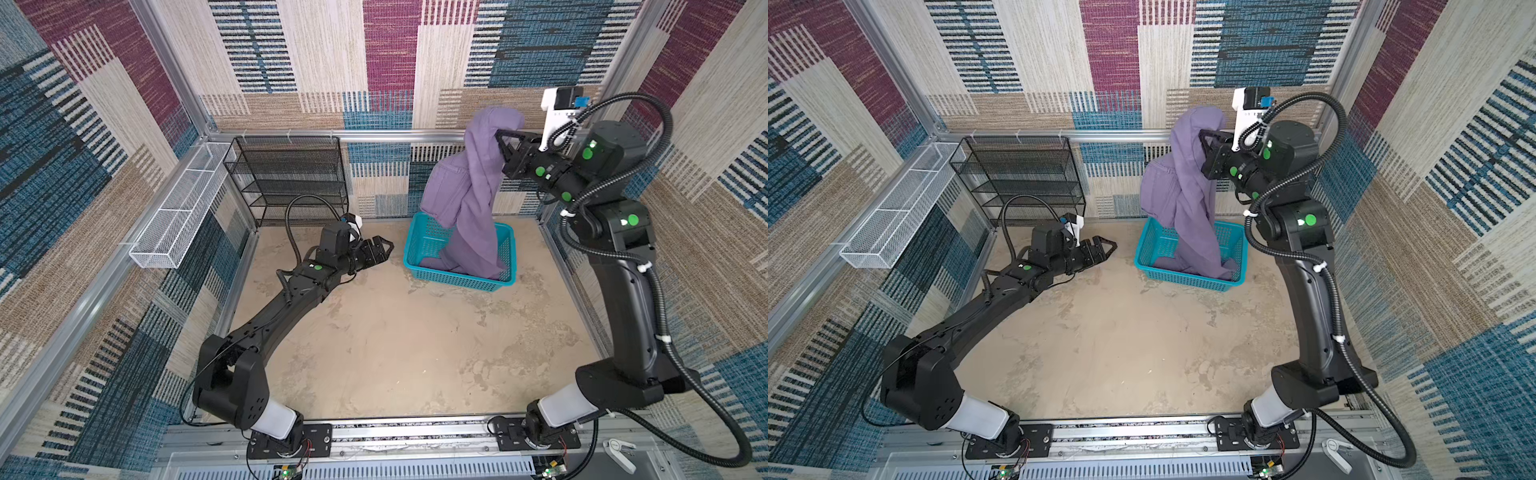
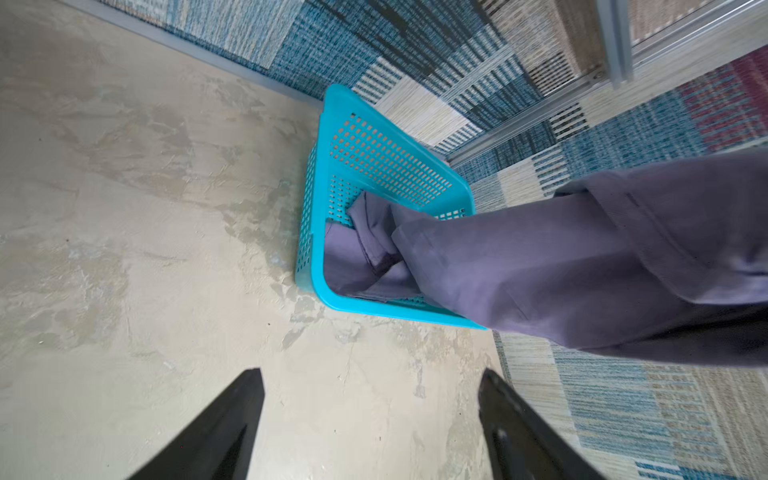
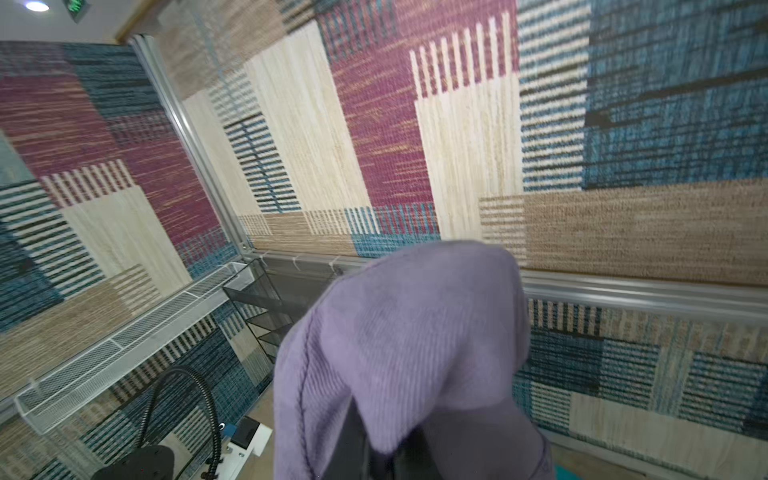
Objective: Fold and stack the trousers
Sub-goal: 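Grasp the purple trousers with the right gripper and lift them out of the basket, then grasp the hanging trouser leg with the left gripper near the right gripper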
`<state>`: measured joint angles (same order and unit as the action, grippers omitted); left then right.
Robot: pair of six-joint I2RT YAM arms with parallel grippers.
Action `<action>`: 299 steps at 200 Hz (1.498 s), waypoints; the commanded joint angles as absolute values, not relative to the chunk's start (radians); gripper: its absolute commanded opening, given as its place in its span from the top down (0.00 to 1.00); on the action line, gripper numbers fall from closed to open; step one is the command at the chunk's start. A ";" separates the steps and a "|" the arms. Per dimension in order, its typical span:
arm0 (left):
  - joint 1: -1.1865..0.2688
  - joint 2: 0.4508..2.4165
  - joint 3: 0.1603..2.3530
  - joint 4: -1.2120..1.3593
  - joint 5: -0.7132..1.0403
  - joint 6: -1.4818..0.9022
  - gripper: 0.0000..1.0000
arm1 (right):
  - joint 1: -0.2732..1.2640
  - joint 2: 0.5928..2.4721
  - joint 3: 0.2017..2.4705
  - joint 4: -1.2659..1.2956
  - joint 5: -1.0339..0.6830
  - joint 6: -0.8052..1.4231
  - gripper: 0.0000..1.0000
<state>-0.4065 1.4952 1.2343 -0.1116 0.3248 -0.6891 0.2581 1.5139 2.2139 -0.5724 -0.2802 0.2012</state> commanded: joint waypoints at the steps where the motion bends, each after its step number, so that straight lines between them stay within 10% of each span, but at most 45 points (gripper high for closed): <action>1: -0.406 1.441 1.247 -0.054 0.369 -0.719 0.06 | 0.259 1.456 2.172 -0.381 -0.409 0.182 1.00; 126: -0.347 1.070 1.297 -0.347 0.098 -0.690 0.00 | 0.496 1.334 1.558 -0.222 -0.425 0.200 1.00; 268: -0.190 1.083 0.881 -0.082 0.446 -0.960 0.00 | 0.853 1.785 1.591 -0.207 -0.307 0.136 0.92; 299: -0.190 1.171 0.809 0.051 0.542 -1.043 0.30 | 0.875 1.809 1.596 -0.164 -0.335 0.147 0.92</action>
<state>-0.1921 1.1244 0.8410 -0.1024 0.4534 -0.9596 0.8612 1.7988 1.5822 -0.2832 -0.2955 0.1349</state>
